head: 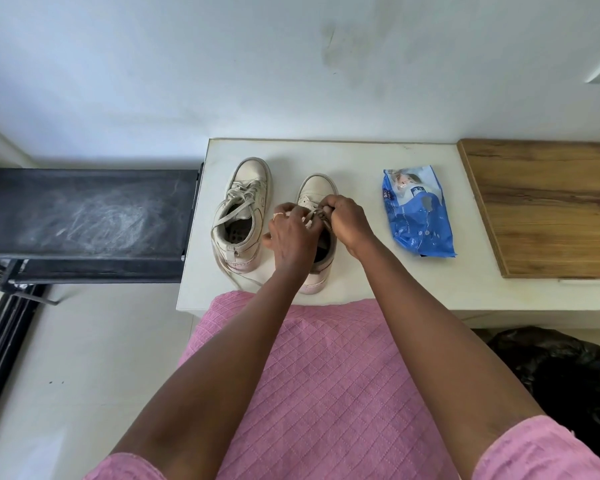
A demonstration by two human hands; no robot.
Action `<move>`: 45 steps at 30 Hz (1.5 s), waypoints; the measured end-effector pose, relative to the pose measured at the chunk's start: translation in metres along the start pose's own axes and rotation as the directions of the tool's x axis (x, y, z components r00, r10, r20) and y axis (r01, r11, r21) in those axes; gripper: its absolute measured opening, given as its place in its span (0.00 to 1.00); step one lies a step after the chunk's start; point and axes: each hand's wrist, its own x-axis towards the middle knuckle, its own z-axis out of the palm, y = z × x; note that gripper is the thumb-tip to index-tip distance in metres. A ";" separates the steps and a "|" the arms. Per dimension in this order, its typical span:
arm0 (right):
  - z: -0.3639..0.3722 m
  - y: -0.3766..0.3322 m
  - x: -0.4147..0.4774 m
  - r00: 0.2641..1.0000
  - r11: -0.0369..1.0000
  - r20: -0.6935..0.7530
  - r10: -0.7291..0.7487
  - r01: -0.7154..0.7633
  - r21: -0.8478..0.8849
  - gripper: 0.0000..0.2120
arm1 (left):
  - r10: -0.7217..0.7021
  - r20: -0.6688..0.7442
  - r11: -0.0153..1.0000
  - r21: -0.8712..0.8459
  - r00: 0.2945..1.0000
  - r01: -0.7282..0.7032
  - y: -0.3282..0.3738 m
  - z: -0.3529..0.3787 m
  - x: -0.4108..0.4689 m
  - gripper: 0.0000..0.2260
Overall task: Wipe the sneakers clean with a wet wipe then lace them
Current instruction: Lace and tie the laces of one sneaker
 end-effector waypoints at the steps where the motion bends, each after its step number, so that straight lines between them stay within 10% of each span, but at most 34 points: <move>1: 0.000 0.000 0.001 1.000 1.000 -0.007 -0.001 0.001 -0.018 0.13 | -0.011 0.014 1.000 -0.011 1.000 0.011 0.000 -0.001 0.001 0.13; 14: 0.005 -0.003 -0.004 0.993 0.985 -0.101 -0.063 0.045 -0.168 0.12 | -0.108 0.210 0.965 -0.212 0.972 0.153 0.001 -0.013 0.016 0.10; 23: 0.008 -0.001 -0.003 0.989 0.993 -0.146 -0.025 0.008 -0.116 0.08 | -0.181 0.545 0.579 -0.614 0.819 0.536 -0.007 -0.017 0.025 0.02; 26: 0.007 -0.001 -0.003 0.989 0.995 -0.147 -0.020 0.005 -0.102 0.09 | -0.157 0.603 0.473 -0.649 0.782 0.595 -0.013 -0.021 0.024 0.14; 36: 0.008 -0.002 -0.008 0.990 0.995 -0.143 -0.016 0.002 -0.101 0.11 | -0.231 0.296 0.847 -0.407 0.927 0.341 -0.007 -0.021 0.028 0.18; 45: 0.006 -0.002 -0.010 0.986 0.998 -0.168 0.012 -0.024 -0.066 0.10 | -0.240 0.400 0.749 -0.503 0.885 0.430 0.005 -0.009 0.022 0.16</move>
